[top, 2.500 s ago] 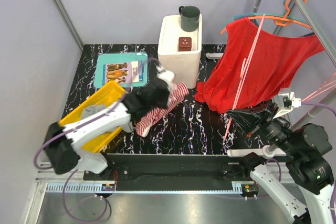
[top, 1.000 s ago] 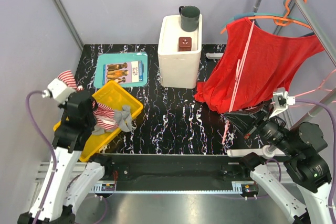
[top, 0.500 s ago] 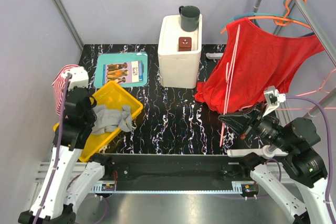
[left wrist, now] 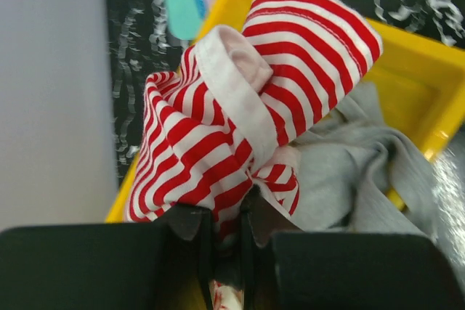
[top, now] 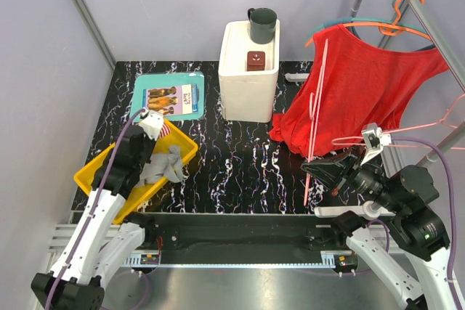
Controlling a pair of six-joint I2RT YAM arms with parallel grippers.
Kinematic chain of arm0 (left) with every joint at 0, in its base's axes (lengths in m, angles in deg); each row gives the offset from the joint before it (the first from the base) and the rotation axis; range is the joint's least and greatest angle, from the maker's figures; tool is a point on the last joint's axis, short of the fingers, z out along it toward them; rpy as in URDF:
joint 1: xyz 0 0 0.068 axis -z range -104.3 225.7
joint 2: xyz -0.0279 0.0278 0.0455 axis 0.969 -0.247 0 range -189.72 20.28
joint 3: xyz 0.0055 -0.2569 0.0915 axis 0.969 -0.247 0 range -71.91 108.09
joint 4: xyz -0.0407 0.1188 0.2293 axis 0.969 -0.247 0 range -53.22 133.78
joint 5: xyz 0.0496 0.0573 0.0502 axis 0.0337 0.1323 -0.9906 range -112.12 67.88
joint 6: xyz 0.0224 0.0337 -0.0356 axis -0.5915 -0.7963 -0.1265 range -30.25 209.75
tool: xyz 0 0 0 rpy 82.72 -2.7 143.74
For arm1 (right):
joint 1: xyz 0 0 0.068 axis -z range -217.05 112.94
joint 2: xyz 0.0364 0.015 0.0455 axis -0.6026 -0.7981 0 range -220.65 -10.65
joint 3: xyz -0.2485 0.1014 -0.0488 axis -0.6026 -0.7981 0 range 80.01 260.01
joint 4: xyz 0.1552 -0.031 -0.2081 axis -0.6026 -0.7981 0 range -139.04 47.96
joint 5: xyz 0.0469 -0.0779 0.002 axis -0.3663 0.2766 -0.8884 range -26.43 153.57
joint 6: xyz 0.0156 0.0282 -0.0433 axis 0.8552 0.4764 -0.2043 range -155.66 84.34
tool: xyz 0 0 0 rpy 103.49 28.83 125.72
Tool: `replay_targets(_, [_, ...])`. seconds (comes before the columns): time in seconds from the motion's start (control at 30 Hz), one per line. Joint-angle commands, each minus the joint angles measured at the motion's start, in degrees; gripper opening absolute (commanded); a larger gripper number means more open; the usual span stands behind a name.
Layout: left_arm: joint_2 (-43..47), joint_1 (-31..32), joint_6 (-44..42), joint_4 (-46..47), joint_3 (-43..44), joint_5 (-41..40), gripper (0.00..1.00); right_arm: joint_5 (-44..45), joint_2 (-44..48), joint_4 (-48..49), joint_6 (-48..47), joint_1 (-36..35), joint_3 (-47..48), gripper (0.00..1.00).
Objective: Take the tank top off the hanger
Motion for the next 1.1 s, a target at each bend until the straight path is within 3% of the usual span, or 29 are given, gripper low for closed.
replay_targets(0.0, [0.8, -0.2, 1.1, -1.9, -1.8, 11.4, 0.00, -0.9, 0.0, 4.0, -0.7, -0.3, -0.6, 0.00])
replay_targets(0.07, [-1.2, -0.1, 1.5, -3.2, -0.4, 12.1, 0.00, -1.1, -0.2, 4.4, -0.4, -0.3, -0.7, 0.00])
replay_targets(0.2, [-5.6, 0.7, 2.4, -2.7, -0.4, 10.8, 0.18, -1.0, -0.1, 4.9, -0.3, -0.3, -0.9, 0.00])
replay_targets(0.27, [-7.8, 1.0, 4.2, -2.0, 0.2, 10.0, 0.38, -0.9, 0.1, 4.9, -0.2, -0.3, -1.0, 0.00])
replay_targets(0.3, [-8.1, 0.9, 4.5, -1.8, 0.4, 9.4, 0.56, -0.8, 0.3, 4.9, 0.0, -0.3, -1.0, 0.00])
replay_targets(0.33, [-8.4, 1.0, 5.1, -1.3, 0.7, 8.1, 0.98, -0.8, 0.5, 4.9, 0.0, -0.3, -1.0, 0.00])
replay_targets(0.47, [-5.8, 1.0, 8.1, -1.3, 1.8, 7.2, 0.99, -0.7, 1.6, 4.6, 0.3, -0.3, -0.8, 0.00])
replay_targets(0.6, [-2.7, 1.0, 14.3, -2.4, 3.7, 12.3, 0.99, -0.7, 1.6, 4.2, 0.2, -0.3, -0.7, 0.00])
replay_targets(0.83, [-2.6, 1.0, 34.8, -3.7, 8.1, 16.0, 0.99, -0.2, 1.0, 4.3, 0.3, -0.3, -1.1, 0.00])
replay_targets(1.0, [-2.4, 0.9, 49.6, -3.5, 4.7, 15.9, 0.99, 0.2, 1.8, 4.1, 0.3, -0.3, -1.2, 0.00])
replay_targets(1.07, [-0.8, 1.0, 57.4, -2.7, 0.8, 14.9, 0.92, 0.6, 2.0, 4.1, 0.4, -0.3, -1.4, 0.00])
